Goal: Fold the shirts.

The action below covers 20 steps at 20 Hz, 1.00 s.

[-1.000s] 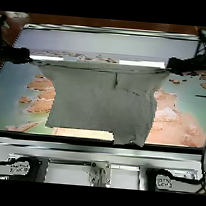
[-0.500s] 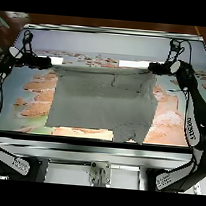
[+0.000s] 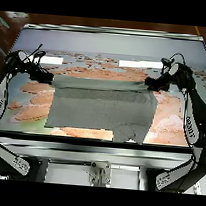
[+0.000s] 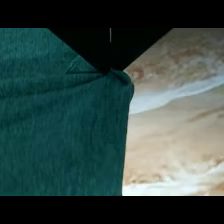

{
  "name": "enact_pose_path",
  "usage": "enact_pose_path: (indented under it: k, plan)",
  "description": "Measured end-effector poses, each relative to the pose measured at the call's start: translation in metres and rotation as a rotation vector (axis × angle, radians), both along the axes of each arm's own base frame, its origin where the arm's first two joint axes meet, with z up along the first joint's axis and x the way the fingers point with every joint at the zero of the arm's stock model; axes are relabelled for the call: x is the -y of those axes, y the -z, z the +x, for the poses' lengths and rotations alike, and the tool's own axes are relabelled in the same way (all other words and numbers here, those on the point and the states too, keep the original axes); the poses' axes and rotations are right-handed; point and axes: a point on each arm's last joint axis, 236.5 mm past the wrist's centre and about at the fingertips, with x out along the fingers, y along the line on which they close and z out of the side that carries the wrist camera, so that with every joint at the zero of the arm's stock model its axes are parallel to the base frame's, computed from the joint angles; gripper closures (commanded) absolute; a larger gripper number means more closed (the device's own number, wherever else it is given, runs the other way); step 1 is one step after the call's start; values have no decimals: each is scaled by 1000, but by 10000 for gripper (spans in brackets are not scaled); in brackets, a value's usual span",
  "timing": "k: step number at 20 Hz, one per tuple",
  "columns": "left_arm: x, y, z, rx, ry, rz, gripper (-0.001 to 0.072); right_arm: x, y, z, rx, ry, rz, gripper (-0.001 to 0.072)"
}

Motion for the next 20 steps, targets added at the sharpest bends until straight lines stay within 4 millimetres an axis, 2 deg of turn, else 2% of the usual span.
enact_pose_path:
  k: [1,2,3,4,7,9,10,11,13,15,17,20]
  plan:
    - [-1,2,-6,-27,4,5,649,1,7,-10,-45,-1,-1,621]
    - [-2,4,-11,-50,6,11,514,0,11,-18,-76,-2,0,459]
    - [-2,5,-15,-70,6,14,301,1,13,-22,-92,-3,-1,235]
    - [-3,5,-21,-93,4,18,177,2,13,-25,-105,-5,-6,140]
    - [-9,-1,-38,-156,1,21,169,7,-8,-26,-87,-21,-15,139]
    - [-18,-12,-53,-197,-14,9,169,23,-32,-34,-87,-36,-59,140]
    - [-25,-19,-60,-209,-32,2,121,39,-41,-46,-116,-36,-98,140]
    - [-29,-25,-70,-226,-56,-24,12,56,-48,-61,-162,-30,-126,140]
    - [-33,-31,-93,-258,-114,-100,3,86,-61,-97,-261,10,-123,141]
    - [-28,-24,-128,-311,-157,-188,3,97,-65,-128,-317,63,-39,141]
    - [-16,-10,-163,-340,-187,-263,2,96,-64,-150,-325,107,65,140]
    - [4,11,-200,-331,-223,-336,3,96,-54,-166,-279,169,134,141]
